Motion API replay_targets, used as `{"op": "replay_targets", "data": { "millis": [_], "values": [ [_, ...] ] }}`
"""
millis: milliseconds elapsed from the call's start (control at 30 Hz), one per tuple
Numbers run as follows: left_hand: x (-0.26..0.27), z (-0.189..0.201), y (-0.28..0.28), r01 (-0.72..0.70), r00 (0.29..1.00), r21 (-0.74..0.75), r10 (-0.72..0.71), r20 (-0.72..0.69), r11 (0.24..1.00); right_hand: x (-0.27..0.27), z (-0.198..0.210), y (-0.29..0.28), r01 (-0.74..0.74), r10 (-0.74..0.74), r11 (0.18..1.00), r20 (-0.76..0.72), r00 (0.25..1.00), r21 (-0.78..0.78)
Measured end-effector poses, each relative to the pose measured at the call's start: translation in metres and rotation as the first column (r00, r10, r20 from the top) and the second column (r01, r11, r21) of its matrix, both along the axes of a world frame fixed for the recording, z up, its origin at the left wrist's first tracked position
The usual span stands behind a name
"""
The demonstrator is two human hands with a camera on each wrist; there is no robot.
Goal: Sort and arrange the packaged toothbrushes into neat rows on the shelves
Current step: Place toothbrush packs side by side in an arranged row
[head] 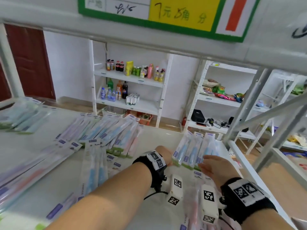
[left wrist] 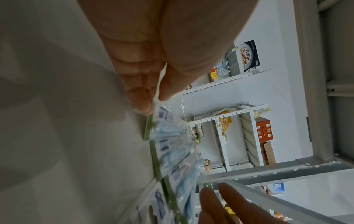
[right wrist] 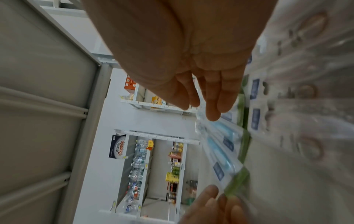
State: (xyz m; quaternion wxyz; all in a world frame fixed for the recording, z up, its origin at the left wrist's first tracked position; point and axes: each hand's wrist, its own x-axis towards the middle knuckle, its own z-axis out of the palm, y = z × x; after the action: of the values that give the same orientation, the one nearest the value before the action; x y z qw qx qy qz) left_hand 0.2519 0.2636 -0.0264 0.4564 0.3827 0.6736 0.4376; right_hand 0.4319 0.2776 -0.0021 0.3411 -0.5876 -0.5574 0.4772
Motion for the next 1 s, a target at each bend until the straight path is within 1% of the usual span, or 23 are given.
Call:
{"op": "replay_targets", "data": {
  "millis": [33, 67, 100, 167, 233, 300, 400, 467, 600, 700, 767, 900, 967, 1000],
  "values": [
    [-0.005, 0.001, -0.003, -0.005, 1.0, 0.006, 0.005, -0.028, 1.0, -0.001, -0.005, 0.002, -0.026, 0.026, 1.0, -0.075, 0.997, -0.003],
    [-0.011, 0.002, -0.006, -0.012, 0.999, 0.008, 0.013, -0.032, 1.0, -0.005, -0.006, -0.002, -0.004, -0.007, 0.998, -0.193, 0.981, -0.057],
    [-0.017, 0.003, -0.01, -0.014, 0.999, 0.011, 0.015, -0.036, 1.0, -0.012, -0.01, -0.002, -0.016, -0.011, 0.995, -0.26, 0.966, -0.1],
    [-0.031, 0.009, -0.021, -0.048, 0.999, 0.006, 0.048, -0.002, 0.999, -0.03, -0.011, -0.011, -0.019, -0.011, 0.992, -0.241, 0.97, -0.123],
    [-0.046, 0.015, -0.036, -0.077, 0.996, 0.01, 0.077, 0.038, 0.997, -0.049, -0.013, -0.016, -0.063, 0.036, 0.992, -0.241, 0.97, -0.106],
    [-0.062, 0.018, -0.052, -0.065, 0.998, 0.037, 0.065, 0.017, 0.997, -0.07, -0.01, -0.025, -0.096, 0.066, 0.989, -0.252, 0.965, -0.108],
    [-0.09, 0.021, -0.078, -0.094, 0.995, 0.089, 0.093, 0.026, 0.992, -0.102, -0.01, -0.043, -0.168, 0.137, 0.98, -0.25, 0.959, -0.105],
    [-0.111, 0.024, -0.097, -0.119, 0.993, 0.122, 0.119, 0.002, 0.985, -0.122, -0.013, -0.057, -0.22, 0.192, 0.97, -0.229, 0.955, -0.107],
    [-0.158, 0.027, -0.133, -0.173, 0.975, 0.152, 0.191, -0.113, 0.973, -0.16, -0.023, -0.087, -0.348, 0.327, 0.928, -0.152, 0.933, -0.135],
    [-0.185, 0.02, -0.154, -0.249, 0.95, 0.163, 0.274, -0.153, 0.955, -0.179, -0.03, -0.104, -0.386, 0.383, 0.915, -0.05, 0.923, -0.115],
    [-0.195, 0.011, -0.166, -0.286, 0.939, 0.143, 0.307, -0.156, 0.948, -0.186, -0.034, -0.114, -0.385, 0.387, 0.917, 0.001, 0.922, -0.106],
    [-0.2, -0.013, -0.183, -0.252, 0.954, -0.012, 0.246, -0.169, 0.968, -0.19, -0.04, -0.131, -0.348, 0.355, 0.933, 0.068, 0.933, -0.087],
    [-0.198, -0.024, -0.186, -0.202, 0.967, -0.037, 0.194, -0.164, 0.979, -0.191, -0.043, -0.138, -0.333, 0.338, 0.94, 0.069, 0.939, -0.072],
    [-0.196, -0.029, -0.188, -0.161, 0.979, -0.039, 0.154, -0.136, 0.986, -0.191, -0.044, -0.141, -0.329, 0.334, 0.942, 0.082, 0.939, -0.066]
  ]
}}
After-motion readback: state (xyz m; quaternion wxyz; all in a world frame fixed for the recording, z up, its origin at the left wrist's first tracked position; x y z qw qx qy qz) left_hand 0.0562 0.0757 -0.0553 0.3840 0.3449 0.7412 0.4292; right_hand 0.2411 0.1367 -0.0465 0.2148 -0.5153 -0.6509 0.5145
